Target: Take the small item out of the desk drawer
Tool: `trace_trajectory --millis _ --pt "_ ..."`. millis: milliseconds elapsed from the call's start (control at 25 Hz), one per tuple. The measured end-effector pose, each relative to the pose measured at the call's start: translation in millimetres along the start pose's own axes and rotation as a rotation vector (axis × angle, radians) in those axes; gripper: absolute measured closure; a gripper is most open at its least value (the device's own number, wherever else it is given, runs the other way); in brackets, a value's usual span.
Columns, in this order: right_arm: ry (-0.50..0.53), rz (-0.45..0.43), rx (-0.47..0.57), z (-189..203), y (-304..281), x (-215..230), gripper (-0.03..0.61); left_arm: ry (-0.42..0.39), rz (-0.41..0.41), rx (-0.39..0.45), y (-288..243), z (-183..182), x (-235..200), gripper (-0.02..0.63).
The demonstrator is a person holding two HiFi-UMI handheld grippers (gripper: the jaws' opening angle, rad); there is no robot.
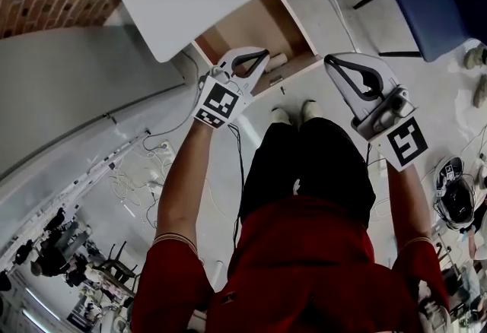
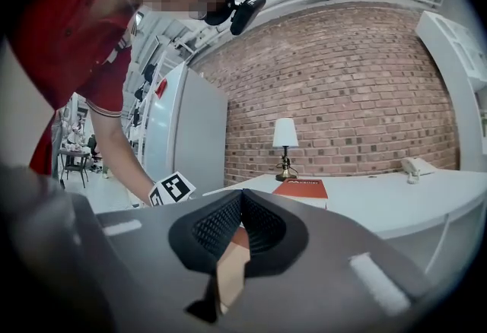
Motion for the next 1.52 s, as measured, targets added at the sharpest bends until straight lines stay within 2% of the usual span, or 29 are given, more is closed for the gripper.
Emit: trace_trajectory --millis 560,1000,1120,1400,1520 --pt "0.004 0.017 -0.042 49 -9 11 0.568 -0.011 0.177 -0.195 -65 76 3 0.606" --pt "-0.028 0.017 -0.06 84 -13 23 0.566 -0.028 0.273 -0.325 -105 119 14 0.56" --pt "-0.03 0.02 -0.062 88 -12 26 0.568 -0.019 0.306 -0.376 -114 129 15 0.524" --pt "-0.024 0.028 -0.067 92 -6 32 0.568 -0.023 0.365 -0.476 -132 150 21 0.491" --pt "-0.018 0.029 -0.073 93 -3 32 0.568 -0.024 0.379 -0.493 -135 156 26 0.49"
Point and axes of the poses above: the fingertips, and each gripper's own axes: y backward along the fingers, x to its right, z out of its underside, the point moved 8 cm from there along y, backward along the fingers, and after that the axes turned 11 degrees about -z, right-handed, at the moved point
